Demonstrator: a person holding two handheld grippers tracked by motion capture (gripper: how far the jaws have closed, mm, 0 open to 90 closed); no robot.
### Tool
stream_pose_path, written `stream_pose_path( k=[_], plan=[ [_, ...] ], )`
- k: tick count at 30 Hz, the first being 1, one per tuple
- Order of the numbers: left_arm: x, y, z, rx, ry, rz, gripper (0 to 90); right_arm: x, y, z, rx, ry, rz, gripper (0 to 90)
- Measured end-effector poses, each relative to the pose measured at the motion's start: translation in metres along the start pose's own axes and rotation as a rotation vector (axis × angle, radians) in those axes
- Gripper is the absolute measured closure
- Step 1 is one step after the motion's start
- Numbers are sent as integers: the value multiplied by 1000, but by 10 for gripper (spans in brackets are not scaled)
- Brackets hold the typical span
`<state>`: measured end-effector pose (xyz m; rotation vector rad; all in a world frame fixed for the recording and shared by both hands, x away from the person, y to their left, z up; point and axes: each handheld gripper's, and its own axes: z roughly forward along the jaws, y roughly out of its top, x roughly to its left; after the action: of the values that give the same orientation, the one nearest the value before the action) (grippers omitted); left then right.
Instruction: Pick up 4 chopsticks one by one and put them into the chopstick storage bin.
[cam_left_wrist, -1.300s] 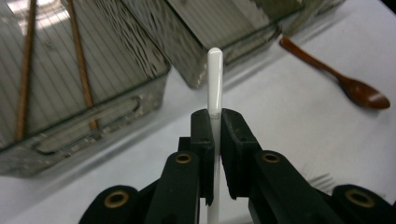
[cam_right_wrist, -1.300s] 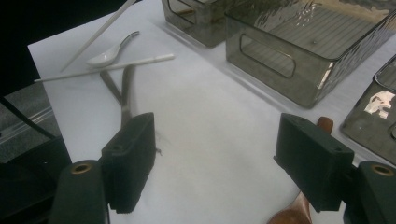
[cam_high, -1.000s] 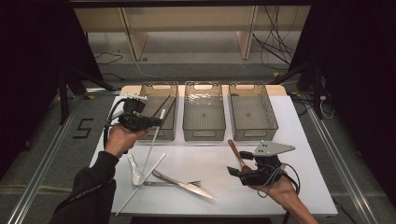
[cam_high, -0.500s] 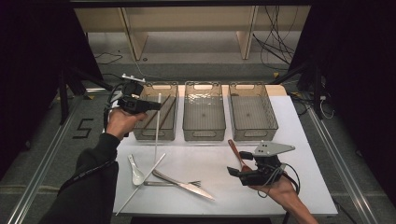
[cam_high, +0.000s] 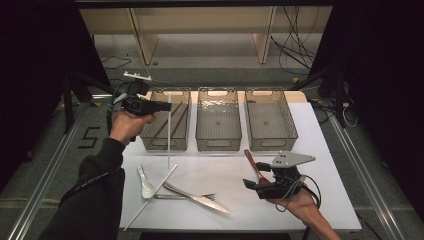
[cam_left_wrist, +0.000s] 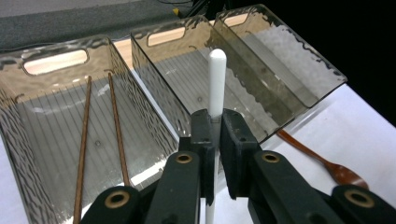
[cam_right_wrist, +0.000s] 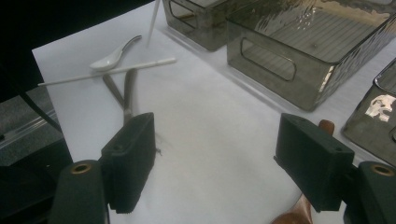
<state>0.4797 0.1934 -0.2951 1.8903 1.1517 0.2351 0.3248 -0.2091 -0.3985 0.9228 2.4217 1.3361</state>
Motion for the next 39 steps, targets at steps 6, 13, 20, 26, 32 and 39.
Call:
stream_pose_path(
  k=[6,13,20,26,32,39],
  plan=[
    [9,15,-8,-37,10,-36,836,0,0,0,1,1,2,294],
    [21,31,-13,-57,22,-73,835,-1,0,0,1,2,1,294],
    [29,43,-12,-82,32,-104,835,-1,0,0,4,4,-1,294],
    [33,52,-6,-95,31,-127,835,-1,0,1,5,8,-3,294],
    [36,59,6,-91,37,-143,835,0,0,1,5,9,-6,294],
    [40,68,12,-97,48,-164,835,-1,-1,1,3,12,-4,294]
  ],
)
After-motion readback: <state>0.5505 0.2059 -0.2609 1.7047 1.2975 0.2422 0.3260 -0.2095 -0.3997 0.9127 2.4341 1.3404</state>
